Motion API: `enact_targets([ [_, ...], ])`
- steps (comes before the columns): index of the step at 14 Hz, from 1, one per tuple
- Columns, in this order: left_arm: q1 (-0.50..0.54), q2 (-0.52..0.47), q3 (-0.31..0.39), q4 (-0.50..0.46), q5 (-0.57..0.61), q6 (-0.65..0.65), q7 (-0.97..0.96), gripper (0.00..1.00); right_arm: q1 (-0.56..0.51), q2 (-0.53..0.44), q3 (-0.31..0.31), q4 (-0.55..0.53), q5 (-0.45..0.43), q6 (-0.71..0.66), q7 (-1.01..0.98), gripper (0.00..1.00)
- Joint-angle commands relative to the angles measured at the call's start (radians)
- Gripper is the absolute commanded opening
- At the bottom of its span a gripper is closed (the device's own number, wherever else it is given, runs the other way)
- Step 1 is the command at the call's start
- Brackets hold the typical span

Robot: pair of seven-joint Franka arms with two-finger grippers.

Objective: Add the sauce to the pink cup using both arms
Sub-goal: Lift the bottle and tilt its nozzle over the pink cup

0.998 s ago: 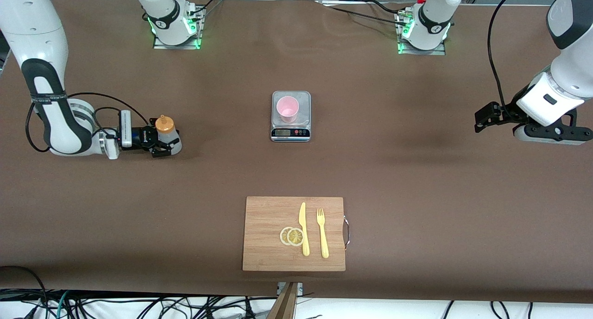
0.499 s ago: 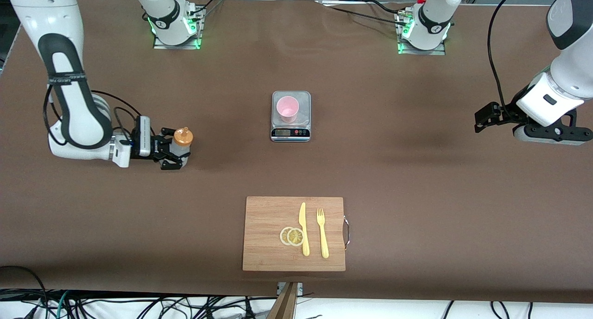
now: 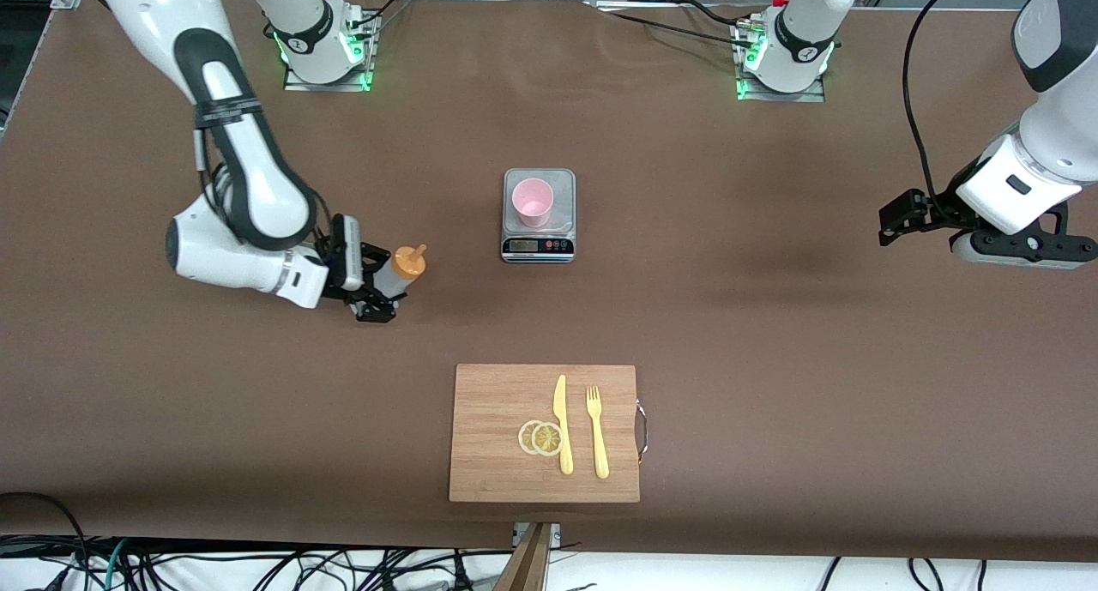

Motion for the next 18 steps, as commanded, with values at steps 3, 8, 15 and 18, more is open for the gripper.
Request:
enact_targets([
  [3, 0.005, 0.003, 0.000, 0.006, -0.018, -0.002, 0.010, 1.00, 0.110, -0.046, -0.013, -0.022, -0.200, 0.103, 0.210, 0.00],
  [8, 0.006, 0.003, 0.000, 0.006, -0.018, -0.002, 0.017, 1.00, 0.199, -0.066, -0.015, -0.009, -0.399, 0.114, 0.479, 0.00],
  [15, 0.006, 0.008, 0.000, 0.006, -0.018, -0.002, 0.028, 1.00, 0.308, -0.072, -0.009, 0.021, -0.716, 0.108, 0.822, 0.00],
  [18, 0.006, 0.008, 0.002, 0.006, -0.018, -0.002, 0.028, 1.00, 0.348, -0.074, -0.009, 0.020, -0.783, 0.093, 0.859, 0.00],
])
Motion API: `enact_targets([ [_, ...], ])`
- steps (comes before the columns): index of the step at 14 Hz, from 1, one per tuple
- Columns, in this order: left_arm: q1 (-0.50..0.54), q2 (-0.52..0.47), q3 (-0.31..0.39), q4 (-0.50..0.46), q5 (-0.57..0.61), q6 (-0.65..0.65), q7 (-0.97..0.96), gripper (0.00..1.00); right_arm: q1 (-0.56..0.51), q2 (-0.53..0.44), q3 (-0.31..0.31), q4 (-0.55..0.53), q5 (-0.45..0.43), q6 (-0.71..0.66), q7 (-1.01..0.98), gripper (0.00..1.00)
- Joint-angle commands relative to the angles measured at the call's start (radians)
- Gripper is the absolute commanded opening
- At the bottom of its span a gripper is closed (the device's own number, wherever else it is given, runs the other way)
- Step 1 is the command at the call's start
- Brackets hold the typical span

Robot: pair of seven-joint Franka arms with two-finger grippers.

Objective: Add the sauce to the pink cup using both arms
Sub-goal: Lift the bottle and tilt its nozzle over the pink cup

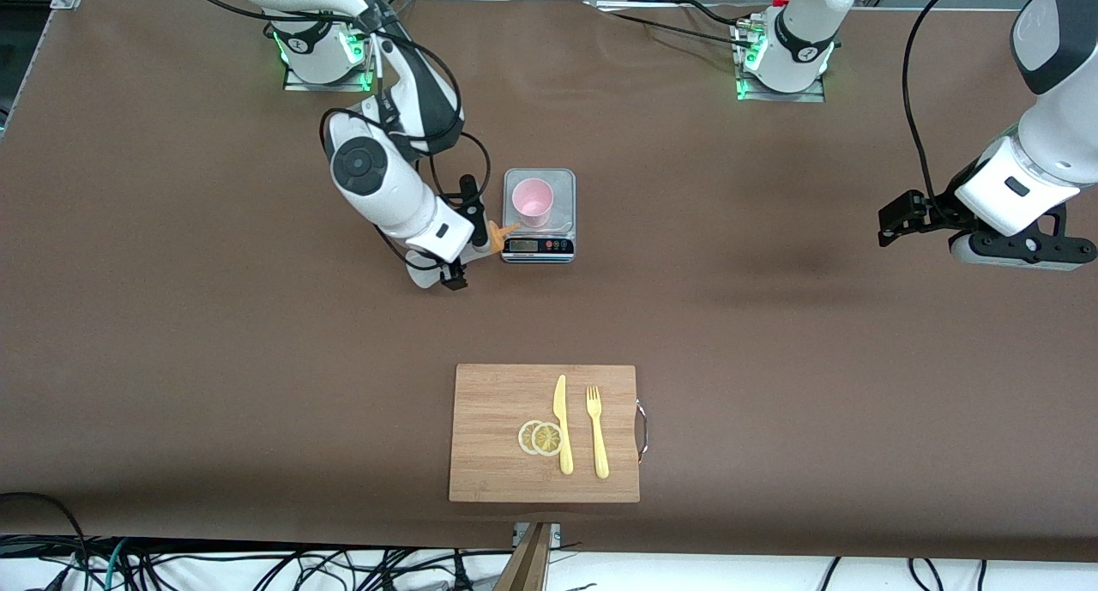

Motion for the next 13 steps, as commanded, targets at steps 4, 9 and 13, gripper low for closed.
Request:
enact_targets([
  [4, 0.006, 0.003, 0.000, 0.006, -0.020, -0.002, 0.027, 1.00, 0.033, -0.032, -0.009, -0.006, -0.129, -0.081, 0.033, 0.00],
  [9, 0.009, 0.003, 0.002, 0.006, -0.020, -0.002, 0.027, 1.00, 0.052, -0.047, -0.006, 0.025, -0.224, -0.178, 0.060, 0.00],
  [13, 0.009, 0.003, 0.000, 0.006, -0.020, -0.002, 0.027, 1.00, 0.104, -0.041, -0.004, 0.108, -0.308, -0.325, 0.217, 0.00],
])
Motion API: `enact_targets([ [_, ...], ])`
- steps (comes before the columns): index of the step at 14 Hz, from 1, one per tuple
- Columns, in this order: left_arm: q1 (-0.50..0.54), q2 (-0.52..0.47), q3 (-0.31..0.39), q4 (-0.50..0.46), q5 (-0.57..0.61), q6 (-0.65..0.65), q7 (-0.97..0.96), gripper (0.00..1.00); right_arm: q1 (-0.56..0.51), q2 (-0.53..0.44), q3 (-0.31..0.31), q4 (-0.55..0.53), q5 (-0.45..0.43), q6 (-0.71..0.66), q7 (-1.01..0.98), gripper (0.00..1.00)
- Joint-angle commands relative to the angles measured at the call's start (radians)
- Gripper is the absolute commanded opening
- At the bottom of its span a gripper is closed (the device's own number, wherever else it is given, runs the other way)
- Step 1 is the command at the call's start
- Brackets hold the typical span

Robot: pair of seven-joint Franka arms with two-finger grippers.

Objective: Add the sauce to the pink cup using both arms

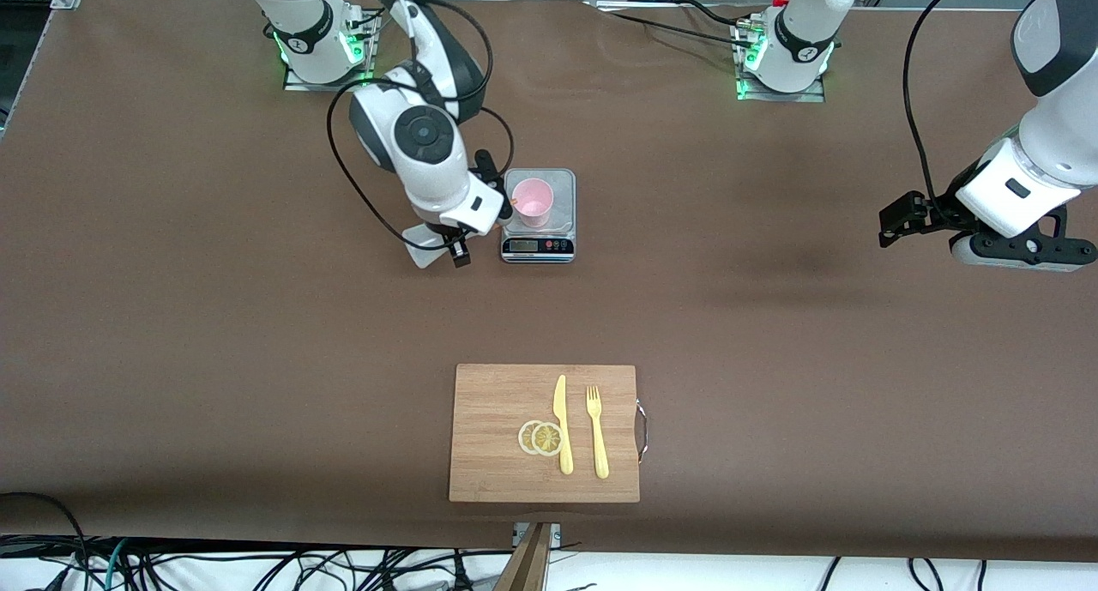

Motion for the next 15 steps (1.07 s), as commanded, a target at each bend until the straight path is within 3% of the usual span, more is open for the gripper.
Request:
enact_targets([
  [1, 0.006, 0.001, 0.002, 0.005, -0.020, -0.002, 0.026, 1.00, 0.025, -0.011, -0.002, 0.036, -0.033, -0.071, 0.077, 0.00],
  [15, 0.006, 0.001, 0.002, 0.005, -0.020, -0.002, 0.026, 1.00, 0.071, 0.034, -0.005, 0.044, -0.136, -0.099, 0.208, 0.00],
])
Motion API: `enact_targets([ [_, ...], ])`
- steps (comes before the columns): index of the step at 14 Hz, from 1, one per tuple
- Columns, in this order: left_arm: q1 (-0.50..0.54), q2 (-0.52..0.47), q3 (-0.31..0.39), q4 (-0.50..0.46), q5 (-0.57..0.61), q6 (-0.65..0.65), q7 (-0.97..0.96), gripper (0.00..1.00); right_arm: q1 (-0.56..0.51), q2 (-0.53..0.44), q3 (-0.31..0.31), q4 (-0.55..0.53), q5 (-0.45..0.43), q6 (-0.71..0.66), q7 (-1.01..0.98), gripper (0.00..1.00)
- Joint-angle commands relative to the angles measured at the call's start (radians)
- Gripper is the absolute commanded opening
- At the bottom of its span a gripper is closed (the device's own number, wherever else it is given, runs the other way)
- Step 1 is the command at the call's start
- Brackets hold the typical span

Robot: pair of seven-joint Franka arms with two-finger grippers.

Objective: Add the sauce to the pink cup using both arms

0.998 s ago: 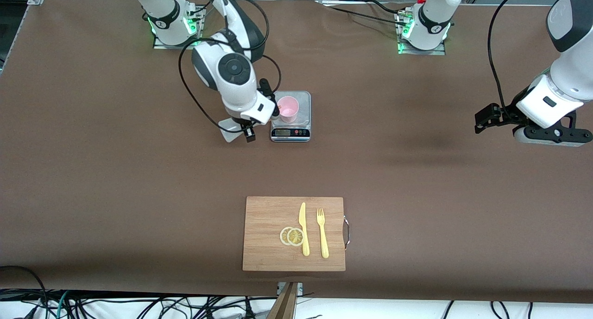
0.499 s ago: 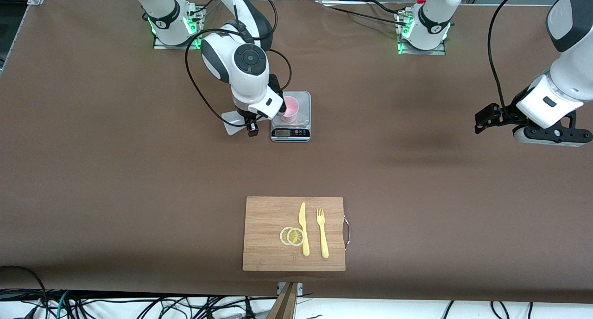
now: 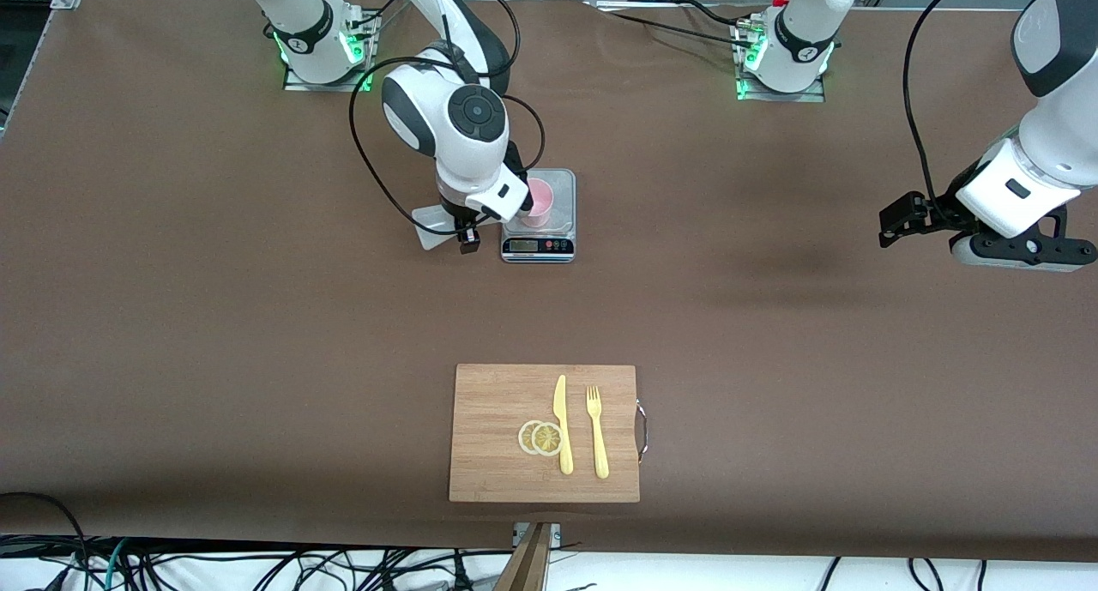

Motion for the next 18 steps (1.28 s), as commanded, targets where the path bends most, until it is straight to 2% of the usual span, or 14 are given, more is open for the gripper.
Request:
enact_targets([
  [1, 0.005, 0.001, 0.002, 0.005, -0.020, -0.002, 0.026, 1.00, 0.011, 0.007, -0.005, 0.015, -0.032, -0.022, 0.035, 0.00],
  [8, 0.005, 0.001, 0.002, 0.003, -0.020, -0.002, 0.026, 1.00, 0.014, 0.012, -0.005, 0.015, -0.054, -0.025, 0.062, 0.00],
  [18, 0.005, 0.001, 0.002, 0.003, -0.020, -0.002, 0.026, 1.00, 0.040, 0.010, -0.005, 0.044, -0.085, -0.103, 0.113, 0.00],
])
